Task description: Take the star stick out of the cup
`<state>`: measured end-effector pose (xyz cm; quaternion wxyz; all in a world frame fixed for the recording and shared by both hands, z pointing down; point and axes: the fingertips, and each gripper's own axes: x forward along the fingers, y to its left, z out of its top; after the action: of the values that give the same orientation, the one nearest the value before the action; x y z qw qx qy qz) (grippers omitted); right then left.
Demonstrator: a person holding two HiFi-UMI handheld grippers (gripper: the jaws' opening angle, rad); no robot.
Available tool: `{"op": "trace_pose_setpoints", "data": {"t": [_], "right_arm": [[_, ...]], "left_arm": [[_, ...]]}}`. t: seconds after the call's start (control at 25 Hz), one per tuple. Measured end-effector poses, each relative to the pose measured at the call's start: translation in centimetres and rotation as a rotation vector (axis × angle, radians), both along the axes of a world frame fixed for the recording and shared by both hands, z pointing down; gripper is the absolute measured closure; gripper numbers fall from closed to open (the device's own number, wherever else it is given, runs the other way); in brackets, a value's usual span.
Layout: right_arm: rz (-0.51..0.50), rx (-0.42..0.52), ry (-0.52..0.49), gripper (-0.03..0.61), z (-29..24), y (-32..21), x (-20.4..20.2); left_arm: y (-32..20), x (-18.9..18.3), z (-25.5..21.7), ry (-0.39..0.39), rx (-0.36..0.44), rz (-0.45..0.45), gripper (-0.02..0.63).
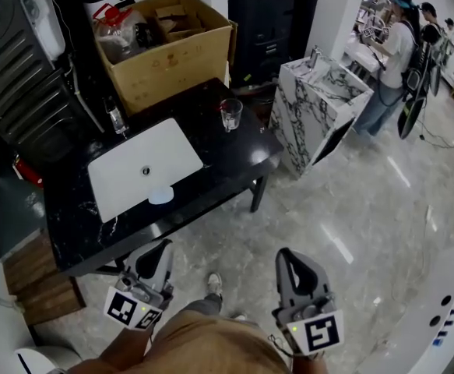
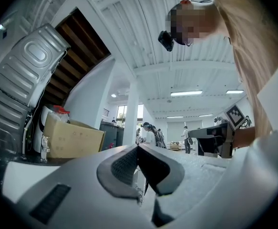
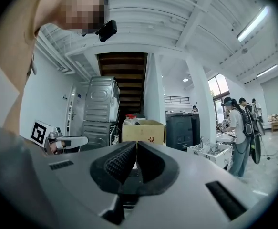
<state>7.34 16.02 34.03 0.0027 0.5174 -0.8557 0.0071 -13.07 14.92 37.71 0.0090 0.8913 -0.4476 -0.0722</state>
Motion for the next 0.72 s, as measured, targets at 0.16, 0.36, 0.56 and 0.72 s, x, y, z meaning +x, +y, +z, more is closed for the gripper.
{"op": "trace_pose_setpoints", "data": {"t": [0.16,0.36,0.56,0.72], "right_arm": [[0.014,0.005,0.007,0.575,-0.2,-2.7,-1.1],[0.033,0.016,0.018,0.575,-0.9,-5.3,-2.7],[0.053,-0.008,0.038,0.575,-0.3,-6.9,-3.5],[0.051,-0.004,0.035,0.575,-0.2,-8.8,-4.4]], "left_arm": [[-3.0,-1.3,-0.2,0.008,0.01,0.008,0.614],[-6.1,-2.7,-0.1,0.019,0.007,0.027,0.614],[-7.9,-3.6,0.3,0.042,-0.004,0.044,0.614],[-9.5,-4.5,0.8,0.048,-0.014,0.042,0.614]]}}
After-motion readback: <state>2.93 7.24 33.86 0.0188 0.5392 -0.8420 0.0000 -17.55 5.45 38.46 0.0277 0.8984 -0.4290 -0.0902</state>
